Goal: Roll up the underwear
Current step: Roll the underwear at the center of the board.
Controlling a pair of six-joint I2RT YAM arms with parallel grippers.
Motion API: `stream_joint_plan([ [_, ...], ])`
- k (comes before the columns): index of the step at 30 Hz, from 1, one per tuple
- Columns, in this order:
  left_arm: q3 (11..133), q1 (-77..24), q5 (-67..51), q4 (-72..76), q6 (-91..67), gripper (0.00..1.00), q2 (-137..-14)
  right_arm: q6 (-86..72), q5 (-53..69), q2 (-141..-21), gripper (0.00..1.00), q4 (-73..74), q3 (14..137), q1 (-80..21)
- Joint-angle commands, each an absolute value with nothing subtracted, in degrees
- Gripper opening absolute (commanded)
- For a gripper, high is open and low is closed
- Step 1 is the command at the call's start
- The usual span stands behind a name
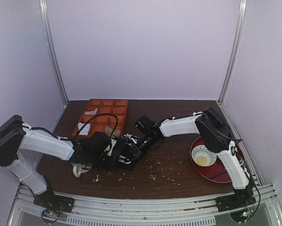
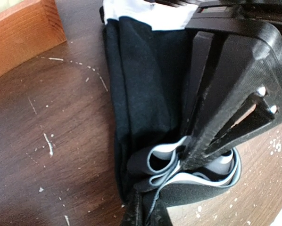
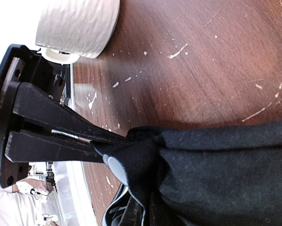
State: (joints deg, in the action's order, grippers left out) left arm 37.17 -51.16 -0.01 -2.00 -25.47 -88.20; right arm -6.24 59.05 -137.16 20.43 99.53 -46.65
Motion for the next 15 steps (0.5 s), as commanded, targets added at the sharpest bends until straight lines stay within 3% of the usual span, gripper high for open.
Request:
stream_joint_plan([
  [1, 38.01, -49.85, 0.13, 0.74, -25.23, 0.0, -89.01, -5.38, 59.23, -138.96, 0.0, 23.63, 100.11, -46.82],
  [6, 39.52, -49.66, -1.36, -1.17, -25.8, 0.0, -90.26, -4.97, 58.86, -138.62, 0.0, 23.74, 99.86, -46.8],
  [15, 47.6, -49.48, -5.83, -11.3, -26.9, 0.0, -94.93, -6.58, 57.49, -135.5, 0.14, 19.41, 96.52, -46.52],
])
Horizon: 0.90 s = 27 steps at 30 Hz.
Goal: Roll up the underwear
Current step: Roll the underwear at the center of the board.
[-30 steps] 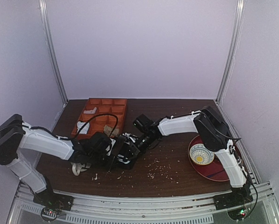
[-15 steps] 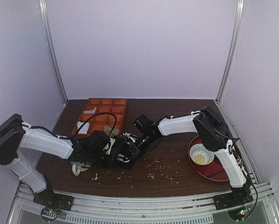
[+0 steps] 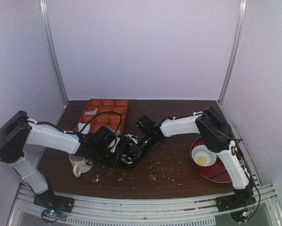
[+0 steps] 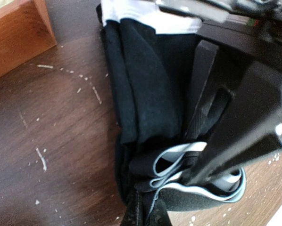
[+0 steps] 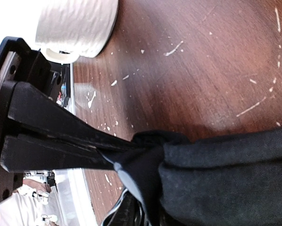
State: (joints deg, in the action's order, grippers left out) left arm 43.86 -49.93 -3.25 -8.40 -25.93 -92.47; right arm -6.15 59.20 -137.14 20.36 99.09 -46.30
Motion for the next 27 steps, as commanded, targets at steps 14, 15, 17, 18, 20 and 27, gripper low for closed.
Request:
stream_joint_plan([
  [14, 52.87, -49.42, -7.94, -19.43, -27.95, 0.0, -97.56, -12.27, 54.4, -127.62, 0.18, 8.31, 86.85, -44.33],
  [15, 53.05, -49.4, -8.13, -19.77, -27.95, 0.0, -97.55, -12.34, 53.91, -126.8, 0.18, 7.92, 86.31, -44.23],
  [17, 53.25, -49.41, -8.55, -20.12, -27.95, 0.0, -97.48, -12.9, 53.54, -125.65, 0.2, 6.78, 85.34, -44.1],
  [18, 53.34, -49.46, -8.65, -20.2, -27.95, 0.0, -97.49, -13.43, 53.41, -125.08, 0.21, 6.06, 84.81, -43.96],
  [20, 53.5, -49.42, -8.97, -20.2, -28.21, 0.0, -97.43, -14.42, 52.46, -124.1, 0.21, 4.73, 83.54, -43.79],
  [27, 55.66, -49.39, -9.91, -22.7, -28.47, 0.0, -98.15, -17.45, 47.3, -117.48, 0.21, -3.68, 74.64, -43.33],
])
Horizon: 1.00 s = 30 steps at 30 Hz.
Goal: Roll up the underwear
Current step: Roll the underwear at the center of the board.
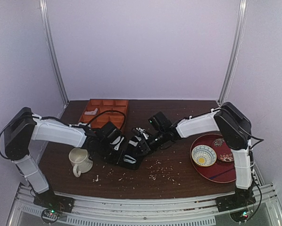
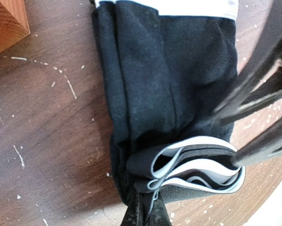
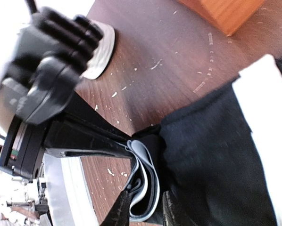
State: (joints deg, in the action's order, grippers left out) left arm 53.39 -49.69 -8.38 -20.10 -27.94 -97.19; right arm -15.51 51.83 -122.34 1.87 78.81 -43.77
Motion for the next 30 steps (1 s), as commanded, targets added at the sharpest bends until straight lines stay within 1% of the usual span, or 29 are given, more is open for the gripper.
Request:
stream_joint_plan([
  [1, 56.23, -49.44, -9.92, -23.47, -28.44, 0.0, -98.36, -17.3, 45.68, -115.91, 0.21, -4.92, 72.9, -43.37],
  [6, 58.94, -49.39, -11.12, -26.88, -28.21, 0.0, -99.44, -12.83, 34.69, -107.27, 0.21, -9.33, 63.88, -44.59],
  [10, 61.69, -49.41, -12.91, -29.93, -27.73, 0.0, -101.51, -5.6, 23.42, -101.25, 0.2, -10.63, 57.87, -48.42],
  [15, 64.11, -49.23, -14.1, -32.53, -27.75, 0.0, -103.45, 4.23, 10.02, -99.08, 0.21, -10.77, 54.51, -55.41],
  [18, 64.87, -48.93, -15.42, -33.52, -27.97, 0.0, -104.24, 8.9, 4.95, -98.8, 0.21, -12.33, 53.21, -58.8],
  [21, 65.49, -48.52, -16.7, -34.49, -28.21, 0.0, -105.0, 11.8, 3.09, -99.04, 0.22, -12.87, 53.06, -60.65],
  [24, 65.51, -48.43, -17.16, -34.51, -28.22, 0.0, -104.74, 9.72, 3.99, -100.41, 0.24, -11.53, 54.98, -60.7],
  [27, 65.29, -48.43, -17.14, -34.2, -28.43, 0.0, -104.31, 5.35, 7.58, -102.3, 0.25, -9.92, 57.43, -59.79],
  [30, 65.22, -48.44, -17.14, -34.12, -28.58, 0.0, -104.08, 0.41, 14.39, -103.76, 0.27, -12.9, 57.76, -57.27],
])
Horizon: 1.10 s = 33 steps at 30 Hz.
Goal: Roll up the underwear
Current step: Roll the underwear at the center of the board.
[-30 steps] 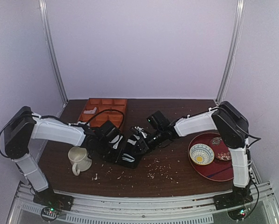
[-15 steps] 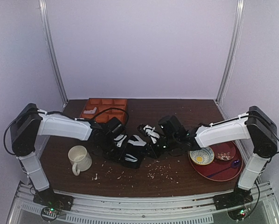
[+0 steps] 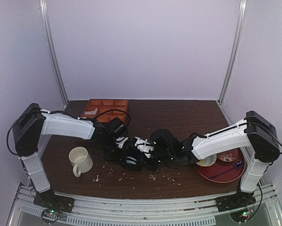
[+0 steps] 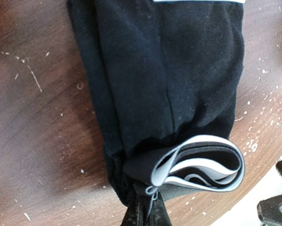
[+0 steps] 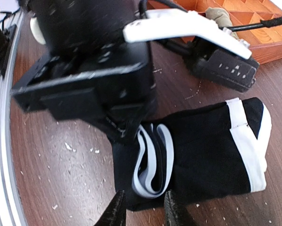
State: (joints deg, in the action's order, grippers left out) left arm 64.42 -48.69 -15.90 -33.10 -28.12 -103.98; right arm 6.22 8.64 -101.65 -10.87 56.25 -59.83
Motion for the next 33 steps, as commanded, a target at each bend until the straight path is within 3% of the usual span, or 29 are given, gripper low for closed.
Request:
stream_joint_plan([
  [1, 65.19, -48.44, -17.16, -34.09, -28.64, 0.0, -104.02, -0.29, 15.66, -104.2, 0.27, -13.49, 57.97, -57.08],
  [18, 64.72, -48.46, -17.34, -33.5, -29.51, 0.0, -104.43, -8.39, 24.16, -109.5, 0.33, -17.15, 58.41, -56.33],
  [25, 64.68, -48.43, -17.4, -33.49, -29.79, 0.0, -104.44, -7.29, 23.61, -110.59, 0.36, -14.96, 58.87, -56.37],
  [33, 64.26, -48.34, -17.91, -32.84, -30.27, 0.0, -104.38, -4.91, 19.07, -112.41, 0.32, -13.54, 58.64, -56.45],
])
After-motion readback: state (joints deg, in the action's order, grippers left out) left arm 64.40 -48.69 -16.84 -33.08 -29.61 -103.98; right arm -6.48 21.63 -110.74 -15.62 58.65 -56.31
